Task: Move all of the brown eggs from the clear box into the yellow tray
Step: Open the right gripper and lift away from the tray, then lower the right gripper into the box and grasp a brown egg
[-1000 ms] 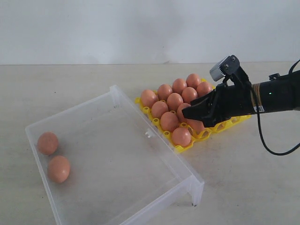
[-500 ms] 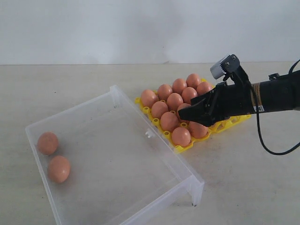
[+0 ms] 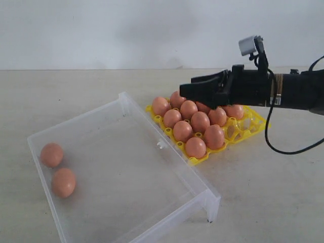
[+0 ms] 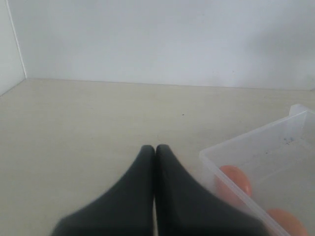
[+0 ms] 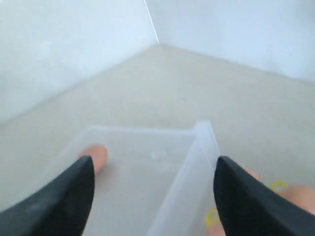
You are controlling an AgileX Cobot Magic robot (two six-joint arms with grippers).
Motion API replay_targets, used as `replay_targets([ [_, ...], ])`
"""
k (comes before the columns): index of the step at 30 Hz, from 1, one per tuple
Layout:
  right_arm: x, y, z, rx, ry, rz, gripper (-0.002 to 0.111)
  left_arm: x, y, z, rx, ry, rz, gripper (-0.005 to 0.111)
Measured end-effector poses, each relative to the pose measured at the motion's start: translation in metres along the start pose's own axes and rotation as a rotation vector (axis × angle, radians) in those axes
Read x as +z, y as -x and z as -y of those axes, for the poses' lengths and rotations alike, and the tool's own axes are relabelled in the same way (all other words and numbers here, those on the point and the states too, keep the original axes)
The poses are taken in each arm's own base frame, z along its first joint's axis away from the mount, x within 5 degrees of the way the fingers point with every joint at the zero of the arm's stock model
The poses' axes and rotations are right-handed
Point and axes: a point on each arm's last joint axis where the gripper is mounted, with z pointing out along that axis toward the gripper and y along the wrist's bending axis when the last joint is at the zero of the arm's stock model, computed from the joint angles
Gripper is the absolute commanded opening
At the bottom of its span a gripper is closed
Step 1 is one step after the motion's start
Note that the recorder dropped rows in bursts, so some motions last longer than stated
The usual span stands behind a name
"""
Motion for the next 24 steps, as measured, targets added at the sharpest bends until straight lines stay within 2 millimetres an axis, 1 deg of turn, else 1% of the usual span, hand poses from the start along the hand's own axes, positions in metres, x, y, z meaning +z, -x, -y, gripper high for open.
replay_targets([
  [1,0.005,0.007,-0.002,0.002,0.006,0.032,0.048,0.000,0.000,0.000,0.000,0.000,0.000,-0.004],
  [2,0.020,0.019,-0.011,-0.012,0.037,0.077,0.040,0.000,0.000,0.000,0.000,0.000,0.000,-0.004],
  [3,0.031,0.026,-0.019,-0.028,0.066,0.093,0.023,0.000,0.000,0.000,0.000,0.000,0.000,-0.004],
  [4,0.058,0.037,-0.044,-0.067,0.154,0.111,0.012,0.000,0.000,0.000,0.000,0.000,0.000,-0.004],
  [5,0.073,0.042,-0.058,-0.090,0.204,0.116,0.000,0.000,0.000,0.000,0.000,0.000,0.000,-0.004],
  [6,0.103,0.046,-0.084,-0.142,0.223,0.074,0.000,0.000,0.000,0.000,0.000,0.000,0.000,-0.004],
  [7,0.120,0.045,-0.097,-0.182,0.191,0.030,0.000,0.000,0.000,0.000,0.000,0.000,0.000,-0.004],
  [8,0.149,0.045,-0.114,-0.256,0.058,-0.073,0.000,0.000,0.000,0.000,0.000,0.000,0.000,-0.004],
  [9,0.171,0.037,-0.120,-0.256,-0.173,-0.205,0.000,0.000,0.000,0.000,0.000,0.000,0.000,-0.004],
  [10,0.183,0.034,-0.120,-0.252,-0.330,-0.262,0.000,0.000,0.000,0.000,0.000,0.000,0.000,-0.004],
  [11,0.191,0.029,-0.120,-0.278,-0.477,-0.321,0.000,0.000,0.000,0.000,0.000,0.000,0.000,-0.004],
  [12,0.194,0.027,-0.122,-0.312,-0.531,-0.365,0.000,0.000,0.000,0.000,0.000,0.000,0.000,-0.004],
  [13,0.197,0.031,-0.128,-0.255,-0.563,-0.406,0.000,0.000,0.000,0.000,0.000,0.000,0.000,-0.004],
  [14,0.199,0.031,-0.133,-0.202,-0.551,-0.479,0.000,0.000,0.000,0.000,0.000,0.000,0.000,-0.004],
  [15,0.200,0.032,-0.137,-0.119,-0.494,-0.596,0.000,0.000,0.000,0.000,0.000,0.000,0.000,-0.004],
  [16,0.203,0.028,-0.136,-0.041,-0.422,-0.710,0.000,0.000,0.000,0.000,0.000,0.000,0.000,-0.004],
  [17,0.203,0.015,-0.131,0.077,-0.306,-0.886,0.000,0.000,0.000,0.000,0.000,0.000,0.000,-0.004],
  [19,0.204,-0.003,-0.123,0.186,-0.189,-1.047,0.000,0.000,0.000,0.000,0.000,0.000,0.000,-0.004],
  [20,0.206,-0.012,-0.119,0.222,-0.147,-1.101,0.000,0.000,0.000,0.000,0.000,0.000,0.000,-0.004],
  [22,0.211,-0.020,-0.115,0.253,-0.101,-1.137,0.001,0.000,0.000,0.000,0.000,0.000,0.000,-0.004],
  [23,0.213,-0.021,-0.115,0.265,-0.082,-1.140,0.004,0.000,0.000,0.000,0.000,0.000,0.000,-0.004],
  [24,0.214,-0.020,-0.117,0.280,-0.061,-1.135,0.009,0.000,0.000,0.000,0.000,0.000,0.000,-0.004],
])
